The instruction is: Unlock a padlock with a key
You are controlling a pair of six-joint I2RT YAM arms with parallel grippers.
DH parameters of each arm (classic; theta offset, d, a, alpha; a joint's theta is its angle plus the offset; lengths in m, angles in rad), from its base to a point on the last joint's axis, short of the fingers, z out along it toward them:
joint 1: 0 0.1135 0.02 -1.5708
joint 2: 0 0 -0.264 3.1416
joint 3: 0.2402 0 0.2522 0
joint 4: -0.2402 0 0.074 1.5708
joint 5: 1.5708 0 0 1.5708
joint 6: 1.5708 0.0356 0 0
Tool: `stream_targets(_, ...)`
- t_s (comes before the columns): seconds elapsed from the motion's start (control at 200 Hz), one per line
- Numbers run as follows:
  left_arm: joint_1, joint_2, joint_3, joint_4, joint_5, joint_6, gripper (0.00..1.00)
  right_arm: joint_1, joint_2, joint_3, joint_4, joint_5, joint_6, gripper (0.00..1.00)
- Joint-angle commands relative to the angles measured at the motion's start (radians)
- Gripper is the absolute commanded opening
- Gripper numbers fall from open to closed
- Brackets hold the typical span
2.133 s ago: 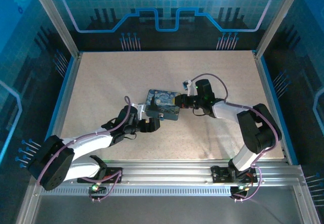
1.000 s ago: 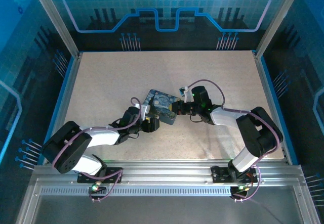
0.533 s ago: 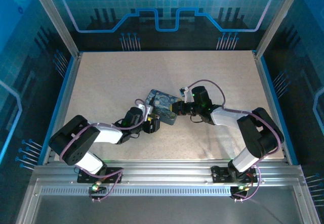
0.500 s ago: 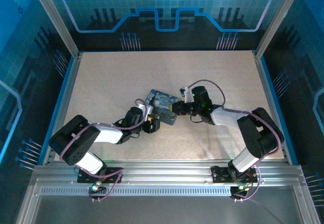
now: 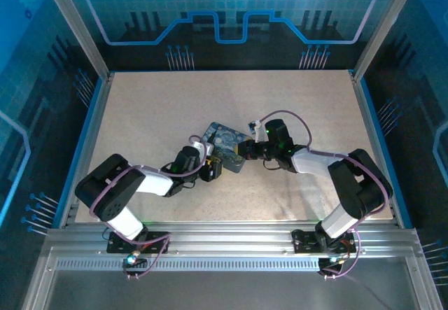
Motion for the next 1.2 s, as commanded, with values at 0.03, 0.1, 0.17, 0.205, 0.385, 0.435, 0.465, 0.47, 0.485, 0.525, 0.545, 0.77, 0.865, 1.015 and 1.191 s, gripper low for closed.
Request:
stream_targets(0.03, -0.007, 0.054, 0.029, 0.038, 0.087, -0.014, 0.52, 0.016, 0.014, -0.017, -0.081, 0.019, -0.009, 0.00)
stream_targets(0.1, -0.008, 0.057, 0.031, 0.043, 0.095, -0.018, 0.49, 0.017, 0.014, -0.017, -0.082, 0.020, -0.009, 0.00)
stream_targets(0.17, -0.008, 0.058, 0.029, 0.046, 0.103, -0.020, 0.47, 0.017, 0.014, -0.017, -0.079, 0.020, -0.007, 0.00)
stream_targets(0.205, -0.010, 0.059, 0.029, 0.047, 0.107, -0.022, 0.46, 0.017, 0.014, -0.016, -0.078, 0.020, -0.007, 0.00)
stream_targets(0.385, -0.015, 0.057, 0.026, 0.056, 0.114, -0.032, 0.43, 0.017, 0.016, -0.016, -0.077, 0.020, -0.007, 0.00)
stream_targets(0.435, -0.017, 0.057, 0.027, 0.058, 0.119, -0.034, 0.43, 0.016, 0.016, -0.016, -0.077, 0.020, -0.008, 0.00)
stream_targets(0.465, -0.019, 0.057, 0.026, 0.059, 0.120, -0.035, 0.43, 0.016, 0.017, -0.016, -0.076, 0.020, -0.007, 0.00)
stream_targets(0.47, -0.019, 0.057, 0.026, 0.060, 0.121, -0.036, 0.43, 0.016, 0.017, -0.016, -0.077, 0.020, -0.007, 0.00)
stream_targets(0.485, -0.020, 0.057, 0.026, 0.060, 0.121, -0.036, 0.43, 0.017, 0.017, -0.016, -0.076, 0.020, -0.007, 0.00)
stream_targets(0.525, -0.023, 0.057, 0.026, 0.062, 0.122, -0.036, 0.43, 0.016, 0.018, -0.017, -0.076, 0.020, -0.007, 0.00)
stream_targets(0.545, -0.023, 0.056, 0.026, 0.061, 0.122, -0.035, 0.43, 0.017, 0.019, -0.016, -0.075, 0.020, -0.007, 0.00)
stream_targets(0.77, -0.030, 0.045, 0.017, 0.064, 0.118, -0.033, 0.43, 0.017, 0.019, -0.017, -0.071, 0.020, -0.007, 0.00)
stream_targets(0.865, -0.033, 0.037, 0.012, 0.063, 0.117, -0.033, 0.43, 0.017, 0.019, -0.019, -0.069, 0.019, -0.006, 0.00)
stream_targets(1.015, -0.035, 0.038, 0.011, 0.061, 0.103, -0.038, 0.44, 0.016, 0.017, -0.020, -0.067, 0.019, -0.004, 0.00)
stream_targets(1.191, -0.034, 0.042, 0.023, 0.053, 0.089, -0.058, 0.42, 0.017, 0.011, -0.022, -0.067, 0.019, -0.003, 0.00)
